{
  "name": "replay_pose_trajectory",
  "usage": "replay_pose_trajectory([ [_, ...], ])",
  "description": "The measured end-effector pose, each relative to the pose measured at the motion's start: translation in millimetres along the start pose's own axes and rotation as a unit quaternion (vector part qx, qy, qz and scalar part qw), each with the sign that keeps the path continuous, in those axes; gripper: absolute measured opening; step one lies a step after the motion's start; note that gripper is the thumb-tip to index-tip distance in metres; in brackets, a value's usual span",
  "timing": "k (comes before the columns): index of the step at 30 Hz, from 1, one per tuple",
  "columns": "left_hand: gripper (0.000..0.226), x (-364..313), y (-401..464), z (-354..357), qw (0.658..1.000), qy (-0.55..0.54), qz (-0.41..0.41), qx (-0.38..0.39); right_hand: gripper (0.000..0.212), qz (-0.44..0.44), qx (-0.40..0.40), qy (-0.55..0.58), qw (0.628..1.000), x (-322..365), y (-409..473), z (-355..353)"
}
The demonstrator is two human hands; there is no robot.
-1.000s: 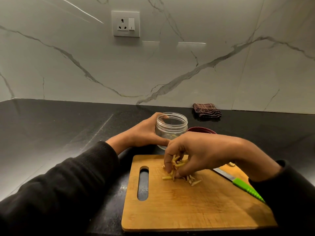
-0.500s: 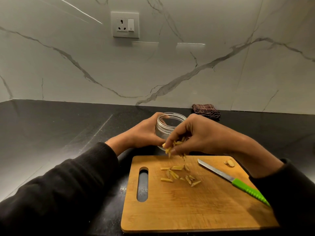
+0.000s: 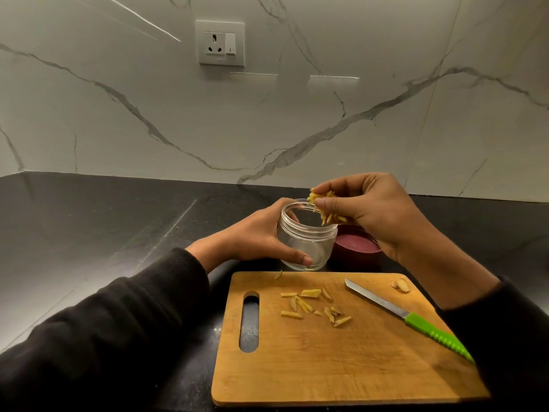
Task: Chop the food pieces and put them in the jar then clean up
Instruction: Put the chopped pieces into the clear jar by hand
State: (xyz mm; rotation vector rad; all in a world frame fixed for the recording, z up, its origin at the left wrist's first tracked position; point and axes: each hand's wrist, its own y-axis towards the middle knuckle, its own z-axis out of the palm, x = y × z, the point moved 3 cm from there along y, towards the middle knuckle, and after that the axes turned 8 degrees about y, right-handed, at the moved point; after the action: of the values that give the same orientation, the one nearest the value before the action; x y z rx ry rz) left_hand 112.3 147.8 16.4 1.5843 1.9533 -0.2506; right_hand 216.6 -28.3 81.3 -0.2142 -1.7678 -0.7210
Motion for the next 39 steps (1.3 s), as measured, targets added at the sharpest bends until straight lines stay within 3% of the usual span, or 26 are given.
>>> replay_pose_trajectory([
  [6,0.096,-4.3,-0.7,3.0,1.0,-0.01,0.016,0.005,0.02,-0.102,-0.055,-0.098,0.988,-9.4,8.0,-0.7],
  [13,0.094,-3.8,-0.7,3.9,1.0,-0.017,0.019,0.01,0.02,-0.185,0.022,-0.271,0.944,-10.8,7.8,11.8],
  [27,0.098,-6.3,-1.3,3.0,1.0,-0.01,0.026,0.008,0.026,-0.201,0.023,-0.285,0.937,-10.1,7.7,10.7],
  [39,0.093,-2.8,0.4,3.8,1.0,-0.011,0.023,0.01,0.04,-0.197,0.086,-0.294,0.931,-9.4,5.5,15.3],
])
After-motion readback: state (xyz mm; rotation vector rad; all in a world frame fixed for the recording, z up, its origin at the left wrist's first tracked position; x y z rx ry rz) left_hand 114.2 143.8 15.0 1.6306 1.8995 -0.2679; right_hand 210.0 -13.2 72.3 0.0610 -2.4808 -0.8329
